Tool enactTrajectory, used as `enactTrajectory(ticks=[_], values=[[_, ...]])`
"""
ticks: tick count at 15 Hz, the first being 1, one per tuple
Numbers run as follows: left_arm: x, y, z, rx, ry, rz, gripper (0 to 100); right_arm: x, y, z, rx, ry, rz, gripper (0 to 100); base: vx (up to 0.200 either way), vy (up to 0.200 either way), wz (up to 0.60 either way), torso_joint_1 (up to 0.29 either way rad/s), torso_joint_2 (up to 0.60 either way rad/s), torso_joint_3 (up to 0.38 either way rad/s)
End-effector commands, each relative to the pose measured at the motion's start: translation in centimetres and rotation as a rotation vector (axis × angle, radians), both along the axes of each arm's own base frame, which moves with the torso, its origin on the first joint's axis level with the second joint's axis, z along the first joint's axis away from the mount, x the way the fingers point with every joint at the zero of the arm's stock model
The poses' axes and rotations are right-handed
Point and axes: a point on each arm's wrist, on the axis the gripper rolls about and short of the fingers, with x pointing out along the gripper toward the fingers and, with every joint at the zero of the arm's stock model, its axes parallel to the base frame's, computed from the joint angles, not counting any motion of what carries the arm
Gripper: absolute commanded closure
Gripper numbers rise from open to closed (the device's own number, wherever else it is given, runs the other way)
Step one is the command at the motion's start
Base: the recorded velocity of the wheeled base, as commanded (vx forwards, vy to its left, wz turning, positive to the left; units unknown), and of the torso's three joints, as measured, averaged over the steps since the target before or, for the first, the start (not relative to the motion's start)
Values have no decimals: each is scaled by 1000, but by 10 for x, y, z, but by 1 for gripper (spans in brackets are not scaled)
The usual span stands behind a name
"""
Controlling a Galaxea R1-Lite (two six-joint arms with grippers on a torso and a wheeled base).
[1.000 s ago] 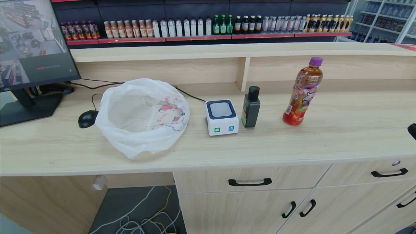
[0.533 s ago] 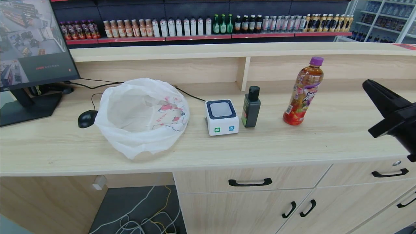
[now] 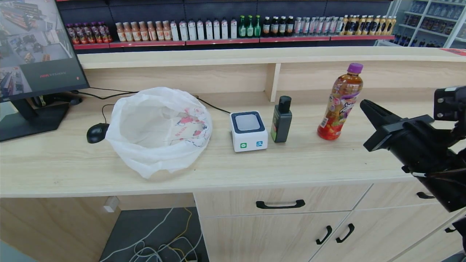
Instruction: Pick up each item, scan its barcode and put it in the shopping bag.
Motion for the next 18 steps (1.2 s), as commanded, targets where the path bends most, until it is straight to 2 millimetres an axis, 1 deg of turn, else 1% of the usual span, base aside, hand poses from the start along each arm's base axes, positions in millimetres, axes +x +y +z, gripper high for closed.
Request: enactTrajectory(ticks=[1,3,6,10,13,15,16,18], values=[[0,0,0,-1,0,1,0,10,10,-6,-3,20,30,100,0,0,0,0,0,0],[0,0,0,-1,0,1,0,17,17,-6,3,18,48,100,0,0,0,0,0,0],[0,0,0,-1,0,1,0,28,21,-9,10,27,54,100,0,0,0,0,0,0],[0,0,0,-1,0,1,0,50,46,-18,8,38,89,100,0,0,0,0,0,0],[0,0,0,-1,0,1,0,56,65,-20,18,40,119,100,0,0,0,0,0,0],[0,0,0,-1,0,1,0,59,70,-24,15,50,127,100,0,0,0,0,0,0],[0,0,0,1,0,1,0,60,70,-26,14,56,122,0,0,0,0,0,0,0],[0,0,0,-1,0,1,0,62,70,-29,27,65,126,0,0,0,0,0,0,0]])
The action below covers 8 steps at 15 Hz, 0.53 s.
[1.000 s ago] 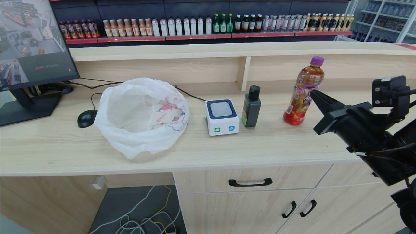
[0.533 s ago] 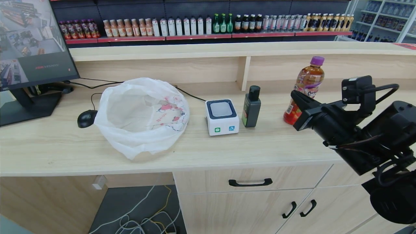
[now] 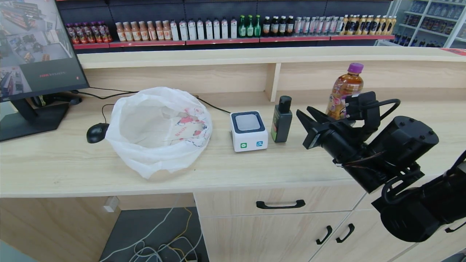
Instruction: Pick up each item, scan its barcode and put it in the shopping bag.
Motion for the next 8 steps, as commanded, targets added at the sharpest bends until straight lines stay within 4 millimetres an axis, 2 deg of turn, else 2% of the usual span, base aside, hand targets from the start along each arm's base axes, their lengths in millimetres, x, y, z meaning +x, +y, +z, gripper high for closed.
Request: enactTrajectory(ticks=[1,4,8], values=[[0,0,0,-1,0,1,0,4,3,-4,5,7,5,0,0,0,0,0,0,0],[0,0,0,-1,0,1,0,11,7,-4,13,-1,4,0,0,0,0,0,0,0],[0,0,0,-1,0,1,0,27,15,-15,23,19,-49,0,0,0,0,0,0,0]])
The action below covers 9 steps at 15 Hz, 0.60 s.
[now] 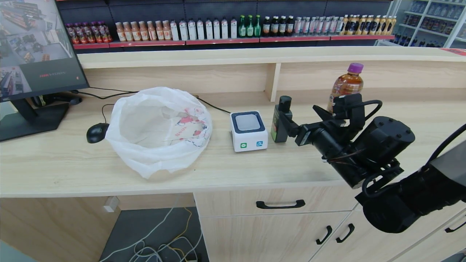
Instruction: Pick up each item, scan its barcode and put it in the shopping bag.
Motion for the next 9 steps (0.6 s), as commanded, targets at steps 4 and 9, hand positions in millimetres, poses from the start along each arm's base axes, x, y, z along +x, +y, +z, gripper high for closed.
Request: enactTrajectory(ticks=[4,9], values=[[0,0,0,1,0,1,0,20,23,-18,-1,16,12,0,0,0,0,0,0,0],[0,0,0,-1,0,1,0,38,32,-27,15,16,-28,0,0,0,0,0,0,0]])
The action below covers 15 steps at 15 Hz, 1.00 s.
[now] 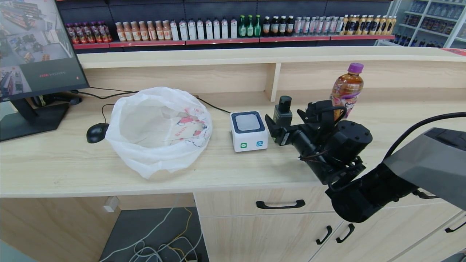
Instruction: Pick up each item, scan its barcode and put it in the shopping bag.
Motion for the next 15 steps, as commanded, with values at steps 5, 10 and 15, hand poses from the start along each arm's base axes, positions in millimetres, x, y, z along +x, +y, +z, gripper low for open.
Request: enactTrajectory(ticks=[5,10,15], values=[[0,0,0,1,0,1,0,22,2,-7,33,0,-42,0,0,0,0,0,0,0],[0,0,0,0,0,1,0,29,-1,-11,38,6,-67,0,0,0,0,0,0,0],[0,0,0,0,0,1,0,37,-7,-18,21,14,-84,0,0,0,0,0,0,0]])
